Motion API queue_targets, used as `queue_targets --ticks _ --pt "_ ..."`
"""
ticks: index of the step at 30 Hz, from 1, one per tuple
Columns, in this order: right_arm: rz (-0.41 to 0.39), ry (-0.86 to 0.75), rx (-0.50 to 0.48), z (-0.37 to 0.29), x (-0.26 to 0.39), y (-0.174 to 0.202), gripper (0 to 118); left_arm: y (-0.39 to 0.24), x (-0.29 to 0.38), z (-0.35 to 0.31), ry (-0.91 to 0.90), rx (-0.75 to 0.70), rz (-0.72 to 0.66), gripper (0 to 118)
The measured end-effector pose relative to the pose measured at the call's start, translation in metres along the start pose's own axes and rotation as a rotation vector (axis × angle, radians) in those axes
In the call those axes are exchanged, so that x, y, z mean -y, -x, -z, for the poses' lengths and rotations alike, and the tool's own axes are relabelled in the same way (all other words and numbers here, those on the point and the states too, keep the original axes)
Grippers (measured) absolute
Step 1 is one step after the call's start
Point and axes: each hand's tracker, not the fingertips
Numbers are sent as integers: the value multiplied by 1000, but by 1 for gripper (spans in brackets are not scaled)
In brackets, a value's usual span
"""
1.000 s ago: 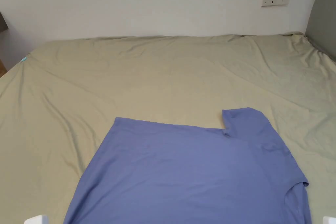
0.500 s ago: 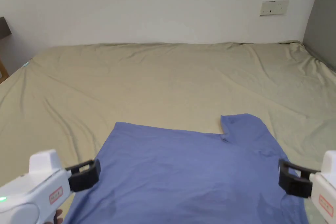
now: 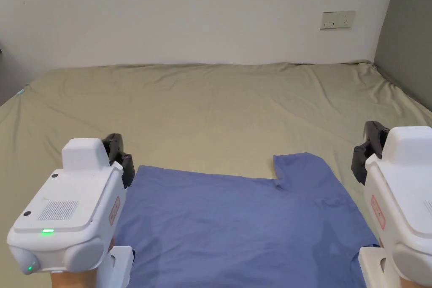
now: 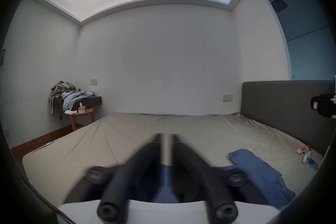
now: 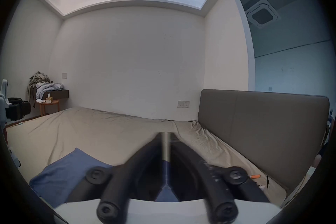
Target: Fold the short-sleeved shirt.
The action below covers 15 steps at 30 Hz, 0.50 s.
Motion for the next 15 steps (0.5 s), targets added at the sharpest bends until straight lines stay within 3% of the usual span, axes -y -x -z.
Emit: queue_targets --ticks 7,15 --pt "1 11 -15 25 0 2 1 0 5 47 110 43 -1 0" --pt "-23 47 -20 82 8 12 1 23 31 193 449 103 -7 0"
